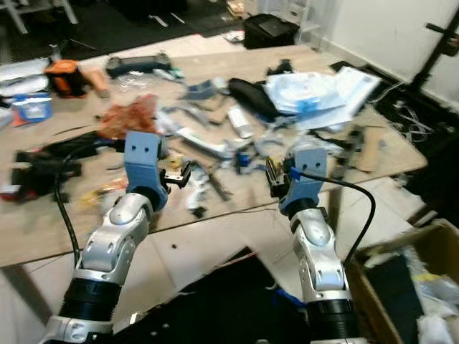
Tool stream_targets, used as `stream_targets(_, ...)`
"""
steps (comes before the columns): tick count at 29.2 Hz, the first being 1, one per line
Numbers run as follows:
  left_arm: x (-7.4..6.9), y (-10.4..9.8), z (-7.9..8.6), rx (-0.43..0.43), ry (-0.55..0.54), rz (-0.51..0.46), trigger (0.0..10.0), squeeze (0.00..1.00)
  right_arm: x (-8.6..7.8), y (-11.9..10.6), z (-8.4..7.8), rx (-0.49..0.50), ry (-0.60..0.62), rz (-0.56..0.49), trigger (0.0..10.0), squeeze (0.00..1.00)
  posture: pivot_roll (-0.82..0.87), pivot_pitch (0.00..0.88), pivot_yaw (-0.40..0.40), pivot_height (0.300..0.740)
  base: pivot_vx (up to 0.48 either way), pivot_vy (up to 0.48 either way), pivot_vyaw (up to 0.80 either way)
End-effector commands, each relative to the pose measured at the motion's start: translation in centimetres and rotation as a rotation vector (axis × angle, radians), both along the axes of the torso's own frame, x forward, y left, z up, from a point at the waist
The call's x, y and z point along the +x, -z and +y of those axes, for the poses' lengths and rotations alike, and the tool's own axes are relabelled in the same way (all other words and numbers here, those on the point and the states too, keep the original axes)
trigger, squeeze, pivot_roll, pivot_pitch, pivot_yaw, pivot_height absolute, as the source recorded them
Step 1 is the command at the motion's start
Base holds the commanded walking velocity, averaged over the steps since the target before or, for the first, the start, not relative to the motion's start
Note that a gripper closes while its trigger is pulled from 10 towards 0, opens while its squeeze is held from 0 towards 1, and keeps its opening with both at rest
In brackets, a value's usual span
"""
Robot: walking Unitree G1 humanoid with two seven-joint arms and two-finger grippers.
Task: Picking trash to rubbish bin
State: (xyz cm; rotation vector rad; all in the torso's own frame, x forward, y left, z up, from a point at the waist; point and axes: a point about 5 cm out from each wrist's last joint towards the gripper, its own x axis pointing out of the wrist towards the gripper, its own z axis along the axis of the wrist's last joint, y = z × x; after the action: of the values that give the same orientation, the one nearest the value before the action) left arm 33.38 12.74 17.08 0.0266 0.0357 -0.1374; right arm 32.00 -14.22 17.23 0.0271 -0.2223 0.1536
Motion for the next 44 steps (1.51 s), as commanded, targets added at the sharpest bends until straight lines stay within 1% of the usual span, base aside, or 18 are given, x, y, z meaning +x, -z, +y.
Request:
stream_targets(1,-0.1,0.7,0.1,0.008,-0.009,0.033,10.0,0.0,0.0,0.4,-0.3,-0.004,0.008,0.019,10.0,0.0,-0.01,0.121,-0.008,0.74,0.0,-0.48,0.0)
stream_targets(7,-0.1,0.6,0.2,0.009,-0.014,0.029,10.0,0.0,-0.1,0.4,-0.3,-0.003,0.009,0.02,10.0,0.0,0.0,0.127,-0.004,0.74,0.0,-0.48,0.0)
stream_targets(10,-0.1,0.6,0.4,-0.013,-0.031,0.029,10.0,0.0,-0.2,0.4,-0.3,-0.003,0.01,0.02,10.0,0.0,0.0,0.127,-0.004,0.74,0.0,0.0,0.0)
stream_targets(19,-0.2,0.5,0.2,-0.003,-0.018,0.019,10.0,0.0,-0.2,0.5,-0.2,-0.001,0.007,0.02,10.0,0.0,0.0,0.122,-0.001,0.74,0.0,0.0,0.0)
stream_targets(20,-0.1,0.7,0.4,-0.006,-0.033,0.044,10.0,0.0,-0.2,0.4,-0.1,0.0,0.007,0.019,10.0,0.0,0.0,0.122,-0.001,0.74,0.0,0.0,0.0)
stream_targets(23,0.0,0.4,0.6,-0.04,-0.038,0.024,10.0,0.0,-0.1,0.3,-0.1,0.003,0.005,0.015,10.0,0.0,0.0,0.117,0.001,0.74,0.0,0.0,0.0)
stream_targets(28,-0.1,0.0,0.6,-0.054,-0.036,-0.008,10.0,0.0,-0.2,0.1,0.2,0.006,-0.035,0.013,10.0,0.0,-0.01,0.111,0.002,0.74,0.281,0.0,0.0)
stream_targets(38,-0.1,-0.7,0.5,-0.09,-0.026,-0.046,10.0,0.0,-0.2,0.2,1.0,-0.054,-0.096,0.016,10.0,0.0,-0.01,0.111,0.002,0.74,0.309,0.0,0.0)
stream_targets(41,-0.1,-0.8,0.5,-0.088,-0.024,-0.054,10.0,0.0,-0.2,0.1,1.2,-0.066,-0.109,0.014,10.0,0.0,-0.01,0.108,0.003,0.74,0.287,0.0,0.0)
stream_targets(44,0.0,-1.0,0.6,-0.074,-0.042,-0.084,10.0,0.0,-0.3,0.0,1.4,-0.083,-0.13,0.011,10.0,0.0,-0.01,0.113,0.003,0.74,0.0,0.0,0.0)
